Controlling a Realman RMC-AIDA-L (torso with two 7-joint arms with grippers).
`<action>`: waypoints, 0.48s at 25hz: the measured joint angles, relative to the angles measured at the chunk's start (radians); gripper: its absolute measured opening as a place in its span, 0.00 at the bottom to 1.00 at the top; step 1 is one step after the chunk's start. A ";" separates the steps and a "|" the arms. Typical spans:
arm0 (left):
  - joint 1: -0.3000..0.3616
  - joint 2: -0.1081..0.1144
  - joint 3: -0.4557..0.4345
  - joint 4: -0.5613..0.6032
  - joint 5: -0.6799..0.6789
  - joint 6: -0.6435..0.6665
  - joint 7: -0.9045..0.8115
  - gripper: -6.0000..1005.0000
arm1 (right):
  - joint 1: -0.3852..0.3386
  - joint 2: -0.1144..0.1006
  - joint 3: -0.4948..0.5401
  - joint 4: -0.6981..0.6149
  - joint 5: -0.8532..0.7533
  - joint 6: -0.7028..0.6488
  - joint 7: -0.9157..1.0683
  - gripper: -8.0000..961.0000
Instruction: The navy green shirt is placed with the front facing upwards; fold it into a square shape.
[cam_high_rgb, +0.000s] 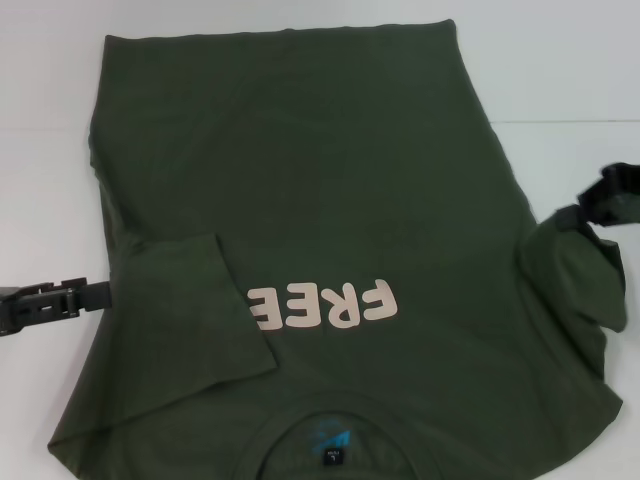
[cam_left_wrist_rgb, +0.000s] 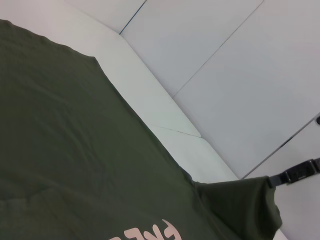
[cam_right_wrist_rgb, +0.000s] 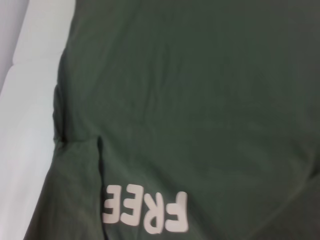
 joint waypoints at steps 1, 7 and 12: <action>0.000 0.000 0.000 0.000 0.000 0.000 0.000 0.90 | 0.015 0.002 -0.008 0.007 0.000 0.008 0.001 0.01; -0.003 0.000 0.002 0.000 0.000 0.000 -0.001 0.90 | 0.089 0.008 -0.054 0.059 0.000 0.048 0.003 0.01; -0.003 -0.002 0.002 0.000 0.000 0.000 -0.003 0.90 | 0.137 0.014 -0.093 0.105 0.000 0.083 0.009 0.02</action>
